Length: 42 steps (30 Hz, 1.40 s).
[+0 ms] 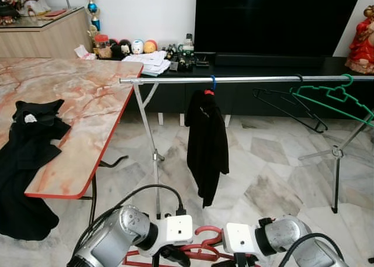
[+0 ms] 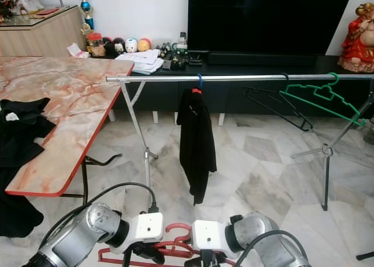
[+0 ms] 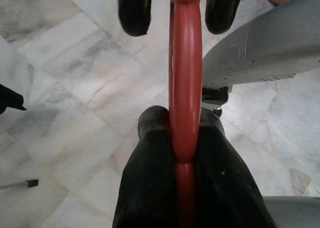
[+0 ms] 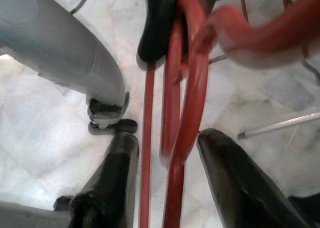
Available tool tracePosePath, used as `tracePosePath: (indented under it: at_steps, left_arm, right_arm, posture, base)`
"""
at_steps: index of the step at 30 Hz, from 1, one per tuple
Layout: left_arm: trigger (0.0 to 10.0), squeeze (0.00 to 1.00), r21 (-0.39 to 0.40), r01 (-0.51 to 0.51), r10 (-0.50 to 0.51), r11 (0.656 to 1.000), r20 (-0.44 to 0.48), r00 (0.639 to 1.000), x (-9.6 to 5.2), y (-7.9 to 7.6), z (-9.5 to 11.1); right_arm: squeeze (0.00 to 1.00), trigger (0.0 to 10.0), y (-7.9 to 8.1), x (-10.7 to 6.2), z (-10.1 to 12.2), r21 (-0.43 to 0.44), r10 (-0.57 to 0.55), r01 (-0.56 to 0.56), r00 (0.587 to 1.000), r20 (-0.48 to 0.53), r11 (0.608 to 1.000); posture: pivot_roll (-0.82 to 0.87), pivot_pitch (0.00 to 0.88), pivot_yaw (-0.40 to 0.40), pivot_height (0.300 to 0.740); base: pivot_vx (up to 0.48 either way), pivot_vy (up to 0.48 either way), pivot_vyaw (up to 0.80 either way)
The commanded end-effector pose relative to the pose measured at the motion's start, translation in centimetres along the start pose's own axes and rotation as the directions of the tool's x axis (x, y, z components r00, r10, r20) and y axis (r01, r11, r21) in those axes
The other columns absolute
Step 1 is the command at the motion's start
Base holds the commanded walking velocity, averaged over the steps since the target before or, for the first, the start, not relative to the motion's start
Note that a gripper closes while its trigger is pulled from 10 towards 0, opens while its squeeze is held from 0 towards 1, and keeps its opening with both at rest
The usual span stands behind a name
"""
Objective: Hang hanger
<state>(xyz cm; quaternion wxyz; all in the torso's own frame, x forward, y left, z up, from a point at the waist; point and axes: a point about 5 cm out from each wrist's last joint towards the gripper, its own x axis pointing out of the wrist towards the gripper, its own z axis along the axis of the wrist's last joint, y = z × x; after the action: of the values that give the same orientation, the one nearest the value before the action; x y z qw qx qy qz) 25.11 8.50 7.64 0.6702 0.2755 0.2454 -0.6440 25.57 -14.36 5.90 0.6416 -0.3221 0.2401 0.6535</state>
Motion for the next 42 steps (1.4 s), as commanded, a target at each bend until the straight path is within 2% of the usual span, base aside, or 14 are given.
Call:
tracePosePath:
  at_steps: [1, 5, 6, 8, 16, 17, 18, 19, 20, 26, 28, 35, 36, 42]
  left_arm:
    - [10.0, 0.0, 0.077, -0.013, 0.004, 0.997, 0.122, 0.992, -0.2, 0.6, 3.1]
    - [10.0, 0.0, 0.076, -0.011, 0.002, 0.997, 0.124, 0.992, -0.2, 0.6, 3.1]
    - [10.0, 0.0, 0.075, -0.012, 0.002, 0.997, 0.13, 0.992, -0.2, 0.6, 3.2]
    - [10.0, 0.0, 0.074, -0.014, 0.004, 0.997, 0.136, 0.991, -0.2, 0.6, 3.3]
    - [10.0, 0.0, 0.072, -0.015, 0.004, 0.997, 0.142, 0.99, -0.2, 0.6, 3.3]
    - [10.0, 0.0, 0.072, -0.015, 0.005, 0.997, 0.139, 0.99, -0.2, 0.6, 3.3]
    - [10.0, 0.0, 0.07, -0.012, 0.003, 0.997, 0.124, 0.992, 0.0, 0.5, 2.9]
    - [10.0, 0.0, 0.069, -0.011, 0.002, 0.998, 0.121, 0.993, 0.0, 0.5, 2.9]
    - [10.0, 0.0, 0.07, -0.005, -0.003, 0.998, 0.113, 0.994, 0.1, 0.4, 2.7]
    - [10.0, 0.0, 0.101, -0.003, -0.002, 0.995, 0.043, 0.999, 0.3, 0.3, 1.8]
    - [10.0, 0.0, 0.101, 0.001, -0.005, 0.995, 0.039, 0.999, 0.3, 0.3, 1.7]
    - [10.0, 0.0, 0.11, 0.013, -0.014, 0.994, 0.013, 1.0, 0.0, 0.1, 1.2]
    - [10.0, 0.0, 0.111, 0.012, -0.013, 0.994, 0.007, 1.0, -0.1, 0.1, 1.0]
    - [10.0, 0.0, 0.109, 0.003, -0.003, 0.994, 0.003, 1.0, -0.1, 0.2, 0.8]
  right_arm:
    - [0.0, 10.0, 1.1, 1.3, -0.8, 0.029, 0.061, -0.06, 0.997, -0.049, 0.998]
    - [0.0, 10.0, 1.1, 1.4, -0.7, 0.042, 0.064, -0.062, 0.998, -0.026, 0.997]
    - [0.0, 0.2, 1.2, 1.4, -0.7, 0.045, 0.066, -0.065, 0.997, -0.027, 0.997]
    - [0.0, 0.0, 1.2, 1.5, -0.7, 0.047, 0.071, -0.07, 0.997, -0.024, 0.996]
    - [0.0, 1.3, 0.7, 1.5, -0.2, 0.063, 0.016, -0.018, 0.999, 0.038, 0.998]
    - [0.0, 2.9, 0.4, 1.4, -0.1, 0.074, -0.002, -0.002, 0.999, 0.051, 0.997]
    - [0.0, 7.2, 0.0, 1.0, 0.4, 0.095, -0.027, 0.017, 0.995, 0.1, 0.995]
    - [0.0, 7.2, -0.1, 0.9, 0.6, 0.099, -0.031, 0.02, 0.993, 0.113, 0.995]
    - [0.0, 10.0, -0.3, 0.8, 0.7, 0.113, -0.035, 0.02, 0.991, 0.133, 0.993]
    - [0.0, 10.0, 0.0, 0.3, 1.2, 0.142, 0.005, -0.035, 0.979, 0.205, 0.989]
    - [1.0, 10.0, 0.3, 0.2, 1.3, 0.142, 0.035, -0.069, 0.972, 0.232, 0.987]
    - [0.88, 10.0, 0.8, -0.4, 0.5, 0.124, 0.098, -0.125, 0.974, 0.204, 0.984]
    - [0.0, 10.0, 0.8, -0.7, 0.3, 0.127, 0.109, -0.136, 0.974, 0.198, 0.983]
    - [0.0, 10.0, 0.0, -1.4, -0.5, 0.149, 0.054, -0.08, 0.984, 0.171, 0.986]
  posture:
    - [0.05, 0.0, 0.0, 0.74]
    - [0.05, 0.0, 0.0, 0.74]
    - [0.05, 0.0, -0.001, 0.74]
    - [0.05, 0.0, -0.003, 0.74]
    - [0.05, 0.0, -0.003, 0.74]
    - [0.05, 0.0, -0.003, 0.74]
    - [0.05, 0.0, -0.002, 0.74]
    - [0.05, 0.0, -0.002, 0.74]
    - [0.05, 0.0, -0.001, 0.74]
    - [0.05, 0.0, -0.001, 0.74]
    - [0.05, 0.0, -0.001, 0.74]
    - [0.05, 0.0, -0.003, 0.74]
    - [0.05, 0.0, -0.006, 0.74]
    - [0.06, 0.0, -0.012, 0.74]
  base:
    - [0.0, 0.0, 0.0]
    - [0.0, 0.0, 0.0]
    - [0.0, 0.0, 0.0]
    - [0.0, 0.0, 0.0]
    - [0.0, 0.0, 0.0]
    - [0.0, 0.0, 0.0]
    - [0.0, 0.0, 0.0]
    - [0.0, 0.0, 0.0]
    - [0.0, 0.0, 0.0]
    - [0.0, 0.0, 0.0]
    - [0.0, 0.0, 0.0]
    - [0.0, 0.0, 0.0]
    - [0.0, 0.0, 0.0]
    - [0.0, 0.0, 0.0]
